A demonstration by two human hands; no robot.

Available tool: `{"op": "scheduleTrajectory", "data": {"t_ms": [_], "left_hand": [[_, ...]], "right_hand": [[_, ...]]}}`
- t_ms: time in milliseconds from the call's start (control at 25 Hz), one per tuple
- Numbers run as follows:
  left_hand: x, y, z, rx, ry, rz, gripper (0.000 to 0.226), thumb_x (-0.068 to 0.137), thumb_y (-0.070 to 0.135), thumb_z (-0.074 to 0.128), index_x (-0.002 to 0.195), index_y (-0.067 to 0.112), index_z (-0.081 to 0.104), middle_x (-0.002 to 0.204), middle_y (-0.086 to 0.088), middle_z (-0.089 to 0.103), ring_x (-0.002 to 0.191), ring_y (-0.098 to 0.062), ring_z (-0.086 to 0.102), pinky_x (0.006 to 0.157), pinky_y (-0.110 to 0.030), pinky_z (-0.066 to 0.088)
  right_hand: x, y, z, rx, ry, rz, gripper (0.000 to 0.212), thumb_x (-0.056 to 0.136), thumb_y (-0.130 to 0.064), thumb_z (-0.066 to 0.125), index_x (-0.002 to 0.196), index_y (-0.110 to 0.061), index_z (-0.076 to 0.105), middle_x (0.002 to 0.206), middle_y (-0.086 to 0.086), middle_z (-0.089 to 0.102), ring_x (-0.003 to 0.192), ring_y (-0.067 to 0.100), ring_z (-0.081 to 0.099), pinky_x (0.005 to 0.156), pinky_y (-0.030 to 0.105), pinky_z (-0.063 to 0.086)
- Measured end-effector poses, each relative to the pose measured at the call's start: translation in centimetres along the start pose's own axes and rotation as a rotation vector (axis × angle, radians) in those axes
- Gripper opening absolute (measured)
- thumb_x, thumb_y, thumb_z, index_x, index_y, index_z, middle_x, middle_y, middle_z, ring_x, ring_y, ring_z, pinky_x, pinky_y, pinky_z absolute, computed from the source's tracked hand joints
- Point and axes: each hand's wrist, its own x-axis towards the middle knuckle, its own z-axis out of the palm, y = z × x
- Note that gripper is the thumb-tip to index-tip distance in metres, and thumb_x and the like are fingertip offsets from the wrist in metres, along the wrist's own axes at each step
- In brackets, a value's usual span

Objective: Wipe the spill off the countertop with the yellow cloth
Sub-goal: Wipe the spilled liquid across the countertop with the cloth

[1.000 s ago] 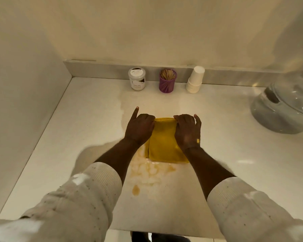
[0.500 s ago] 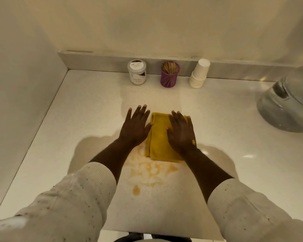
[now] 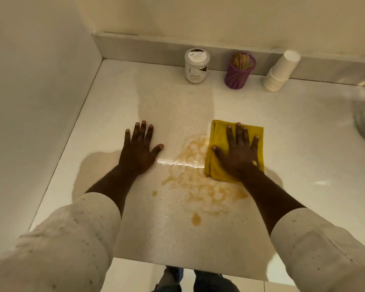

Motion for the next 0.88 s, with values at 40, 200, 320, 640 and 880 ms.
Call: {"op": "scheduleTrajectory", "data": {"t_ms": [40, 200, 320, 640, 880], "left_hand": [[0.1, -0.2, 0.1, -0.009, -0.005, 0.009, 0.083, 0.097, 0.071, 0.01, 0.161, 0.021, -0.002, 0.17, -0.009, -0.006, 0.156, -0.026, -0.01, 0.126, -0.053, 0.0], [0.1, -0.8, 0.8, -0.054, -0.007, 0.017, 0.079, 0.1, 0.068, 0.014, 0.161, 0.021, -0.005, 0.17, -0.007, -0.009, 0.156, -0.023, -0.013, 0.127, -0.051, -0.001], [0.3, -1.0, 1.0, -0.061, -0.003, 0.028, 0.077, 0.101, 0.065, 0.016, 0.161, 0.02, -0.005, 0.17, -0.007, -0.009, 0.156, -0.024, -0.013, 0.127, -0.05, -0.001], [0.1, -1.3, 1.1, -0.1, 0.019, 0.074, 0.07, 0.103, 0.055, 0.014, 0.161, 0.018, 0.001, 0.17, -0.01, -0.003, 0.156, -0.027, -0.008, 0.127, -0.051, -0.001], [-1.3, -1.3, 0.2, -0.069, 0.017, 0.164, 0.071, 0.103, 0.053, 0.017, 0.161, 0.016, 0.003, 0.17, -0.008, -0.001, 0.156, -0.024, -0.008, 0.127, -0.05, -0.004]], "right_hand": [[0.2, -0.2, 0.0, 0.004, 0.018, -0.003, 0.095, 0.088, -0.086, 0.008, 0.161, -0.027, -0.011, 0.17, 0.007, -0.013, 0.156, 0.028, -0.011, 0.12, 0.064, -0.009], [1.4, -3.3, 0.7, -0.001, 0.028, -0.03, 0.096, 0.088, -0.087, 0.006, 0.162, -0.028, -0.009, 0.17, 0.008, -0.012, 0.156, 0.029, -0.011, 0.12, 0.065, -0.008], [1.8, -6.7, 1.4, 0.0, 0.027, -0.079, 0.098, 0.086, -0.089, 0.004, 0.162, -0.029, -0.009, 0.17, 0.008, -0.012, 0.155, 0.029, -0.011, 0.12, 0.064, -0.01], [-2.7, -14.1, 3.8, 0.032, 0.085, -0.225, 0.094, 0.09, -0.086, 0.017, 0.163, -0.03, -0.001, 0.171, 0.008, -0.004, 0.156, 0.029, -0.006, 0.12, 0.064, -0.008], [-6.9, -11.5, 4.6, 0.033, 0.121, -0.223, 0.093, 0.09, -0.088, 0.02, 0.162, -0.035, -0.004, 0.172, 0.003, -0.004, 0.156, 0.026, -0.007, 0.121, 0.063, -0.005]]}}
